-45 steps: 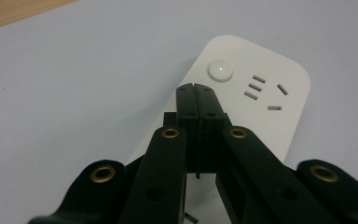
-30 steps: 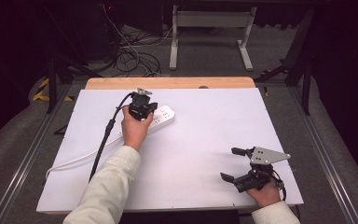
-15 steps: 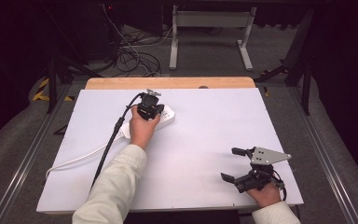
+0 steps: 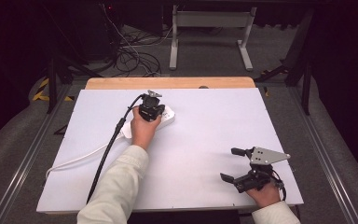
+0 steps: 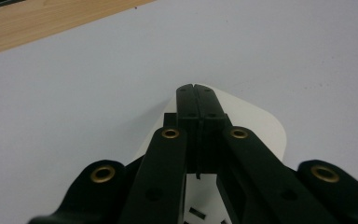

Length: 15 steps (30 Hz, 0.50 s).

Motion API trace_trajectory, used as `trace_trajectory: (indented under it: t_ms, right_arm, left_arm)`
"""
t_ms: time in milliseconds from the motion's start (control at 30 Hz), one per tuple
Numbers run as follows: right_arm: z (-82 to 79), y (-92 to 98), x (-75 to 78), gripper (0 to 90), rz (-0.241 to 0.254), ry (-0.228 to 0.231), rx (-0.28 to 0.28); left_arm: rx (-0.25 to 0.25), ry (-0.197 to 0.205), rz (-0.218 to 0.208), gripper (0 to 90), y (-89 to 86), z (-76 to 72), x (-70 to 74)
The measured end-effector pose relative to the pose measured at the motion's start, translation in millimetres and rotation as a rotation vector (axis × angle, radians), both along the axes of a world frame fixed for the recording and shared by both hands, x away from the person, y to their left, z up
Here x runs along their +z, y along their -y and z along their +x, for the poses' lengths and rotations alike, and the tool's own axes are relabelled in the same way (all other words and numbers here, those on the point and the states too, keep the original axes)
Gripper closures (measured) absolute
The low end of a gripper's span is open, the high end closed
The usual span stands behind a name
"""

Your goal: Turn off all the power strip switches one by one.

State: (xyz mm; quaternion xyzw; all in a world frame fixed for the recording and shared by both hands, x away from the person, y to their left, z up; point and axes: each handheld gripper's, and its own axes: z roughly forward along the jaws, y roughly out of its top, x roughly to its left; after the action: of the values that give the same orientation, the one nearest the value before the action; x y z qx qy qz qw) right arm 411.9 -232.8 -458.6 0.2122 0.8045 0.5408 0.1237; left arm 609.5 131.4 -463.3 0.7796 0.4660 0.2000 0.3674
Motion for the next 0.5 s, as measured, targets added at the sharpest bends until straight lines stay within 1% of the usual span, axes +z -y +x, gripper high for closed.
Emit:
trace_trajectory:
  t_ms: [300,367,400,500]
  right_arm:
    - [-0.2,0.3,0.1,2.1,0.003,0.001,0.001]
    - [-0.3,0.1,0.1,2.1,0.0,0.001,0.001]
    - [-0.4,0.2,0.1,2.1,0.003,0.0,0.002]
    - [-0.4,0.1,0.0,2.1,0.004,-0.002,0.003]
  left_arm:
    - [0.01,-0.002,0.011,90.0,1.2,-0.5,0.3]
    - [0.011,0.01,0.035,90.0,1.8,-1.1,0.4]
    - [0.011,0.013,0.041,90.0,2.4,-1.5,0.4]
    - [0.01,0.012,0.036,90.0,1.7,-1.1,0.2]
